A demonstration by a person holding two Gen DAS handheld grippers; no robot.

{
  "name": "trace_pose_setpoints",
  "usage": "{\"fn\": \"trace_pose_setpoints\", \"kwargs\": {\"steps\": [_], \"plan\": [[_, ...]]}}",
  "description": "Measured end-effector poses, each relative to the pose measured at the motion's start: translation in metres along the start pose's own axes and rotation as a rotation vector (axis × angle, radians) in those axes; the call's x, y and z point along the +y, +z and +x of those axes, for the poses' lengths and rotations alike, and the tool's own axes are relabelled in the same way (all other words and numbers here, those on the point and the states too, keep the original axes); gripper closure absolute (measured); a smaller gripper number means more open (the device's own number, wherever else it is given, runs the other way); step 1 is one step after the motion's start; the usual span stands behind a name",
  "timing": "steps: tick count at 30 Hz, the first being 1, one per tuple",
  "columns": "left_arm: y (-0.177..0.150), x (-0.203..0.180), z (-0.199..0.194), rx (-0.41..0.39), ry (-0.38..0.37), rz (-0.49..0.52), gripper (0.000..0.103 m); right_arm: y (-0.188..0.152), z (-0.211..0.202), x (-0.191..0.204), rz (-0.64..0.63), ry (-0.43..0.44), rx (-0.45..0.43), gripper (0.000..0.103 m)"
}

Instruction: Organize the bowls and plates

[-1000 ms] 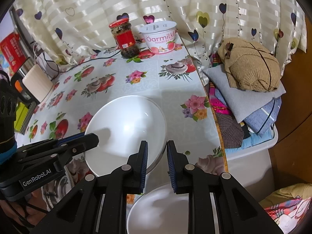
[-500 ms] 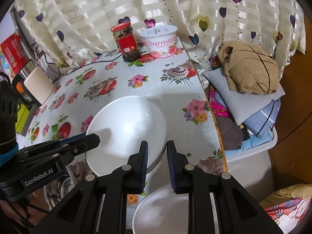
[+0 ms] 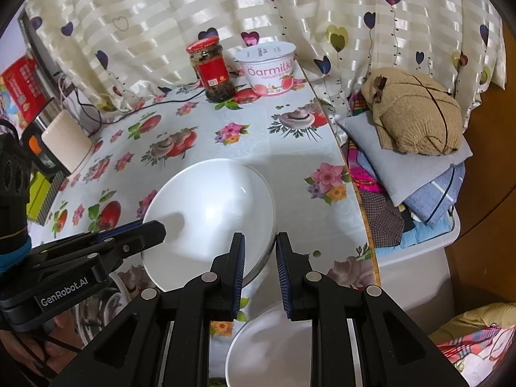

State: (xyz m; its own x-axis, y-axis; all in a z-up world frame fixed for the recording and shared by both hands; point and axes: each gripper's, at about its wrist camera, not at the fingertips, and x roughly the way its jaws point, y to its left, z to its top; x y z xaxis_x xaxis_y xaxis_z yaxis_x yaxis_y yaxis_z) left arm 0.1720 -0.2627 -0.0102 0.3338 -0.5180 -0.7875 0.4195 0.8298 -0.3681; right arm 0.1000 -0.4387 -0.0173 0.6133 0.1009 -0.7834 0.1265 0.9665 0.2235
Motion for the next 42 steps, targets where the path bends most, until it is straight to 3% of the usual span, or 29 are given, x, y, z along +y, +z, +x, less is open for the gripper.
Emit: {"fn": "trace_pose_setpoints", "kwargs": {"steps": [25, 42], "plan": [[-0.018, 0.003, -0.049, -0.056, 0.026, -0.004, 0.086, -0.01, -0.033, 0.032, -0.036, 0.024, -0.033, 0.084], [-0.049, 0.037, -0.097, -0.098, 0.072, -0.056, 0.086, -0.031, -0.045, 0.084, -0.108, 0.064, -0.018, 0.084]]}}
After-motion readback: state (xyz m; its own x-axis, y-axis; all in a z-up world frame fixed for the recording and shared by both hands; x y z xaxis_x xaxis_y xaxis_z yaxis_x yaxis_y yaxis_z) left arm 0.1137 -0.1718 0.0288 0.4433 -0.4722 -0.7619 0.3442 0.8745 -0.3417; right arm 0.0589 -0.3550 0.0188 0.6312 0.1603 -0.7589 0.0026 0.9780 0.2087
